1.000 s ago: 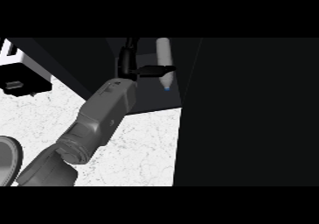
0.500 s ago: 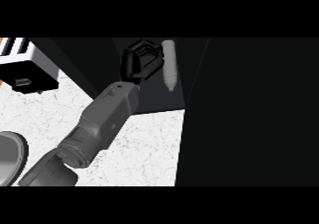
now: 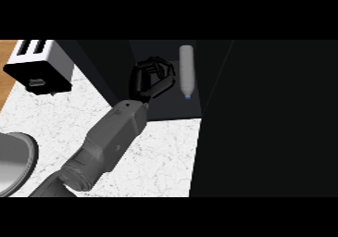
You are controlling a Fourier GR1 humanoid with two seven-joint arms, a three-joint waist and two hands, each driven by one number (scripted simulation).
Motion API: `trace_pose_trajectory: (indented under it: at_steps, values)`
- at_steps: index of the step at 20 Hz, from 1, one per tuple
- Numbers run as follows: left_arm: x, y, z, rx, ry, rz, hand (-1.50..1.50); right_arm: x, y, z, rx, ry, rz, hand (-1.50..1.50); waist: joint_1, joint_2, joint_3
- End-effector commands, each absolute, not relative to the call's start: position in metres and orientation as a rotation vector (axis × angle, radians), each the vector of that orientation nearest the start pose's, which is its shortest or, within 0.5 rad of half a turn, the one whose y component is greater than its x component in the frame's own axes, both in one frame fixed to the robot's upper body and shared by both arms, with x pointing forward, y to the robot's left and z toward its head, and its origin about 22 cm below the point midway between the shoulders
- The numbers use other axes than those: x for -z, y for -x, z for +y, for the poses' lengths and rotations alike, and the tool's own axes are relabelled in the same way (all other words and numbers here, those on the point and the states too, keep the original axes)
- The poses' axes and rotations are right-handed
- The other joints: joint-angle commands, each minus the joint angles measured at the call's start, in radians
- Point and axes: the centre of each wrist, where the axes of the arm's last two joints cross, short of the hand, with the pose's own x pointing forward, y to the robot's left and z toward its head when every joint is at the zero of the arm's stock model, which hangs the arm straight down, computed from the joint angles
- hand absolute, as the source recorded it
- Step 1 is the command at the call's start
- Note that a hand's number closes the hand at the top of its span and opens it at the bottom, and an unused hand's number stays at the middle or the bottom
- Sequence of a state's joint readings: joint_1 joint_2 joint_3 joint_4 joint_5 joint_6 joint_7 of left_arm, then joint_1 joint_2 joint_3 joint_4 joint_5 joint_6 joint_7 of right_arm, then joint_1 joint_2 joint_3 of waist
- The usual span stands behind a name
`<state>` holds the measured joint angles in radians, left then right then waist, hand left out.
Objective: Pick up the bottled water, place it into the cabinet and close the cabinet
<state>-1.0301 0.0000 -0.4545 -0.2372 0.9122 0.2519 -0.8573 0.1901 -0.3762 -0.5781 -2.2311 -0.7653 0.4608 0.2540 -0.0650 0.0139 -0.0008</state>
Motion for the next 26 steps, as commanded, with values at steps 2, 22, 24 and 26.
trace_pose_trajectory:
  at_steps: [2, 22, 24, 26]
  values:
    - [0.015, -0.384, 0.083, -0.158, 0.267, -1.860, 1.50, -0.189, -0.138, -0.361, -0.275, -0.143, -1.981, -1.50, 0.020, -0.007, 0.000]
    - [0.060, -0.267, 0.161, -0.092, 0.520, -1.769, -1.50, -0.210, -0.111, -0.320, -0.396, -0.267, -1.929, 1.50, 0.079, -0.023, 0.000]
    - [0.062, -0.252, 0.161, -0.089, 0.561, -1.754, -1.50, -0.206, -0.104, -0.312, -0.434, -0.241, -1.936, 1.50, 0.073, -0.024, 0.001]
    - [0.058, -0.242, 0.173, -0.093, 0.590, -1.728, -1.50, -0.209, -0.105, -0.307, -0.515, -0.242, -1.931, 1.50, 0.079, -0.027, 0.000]
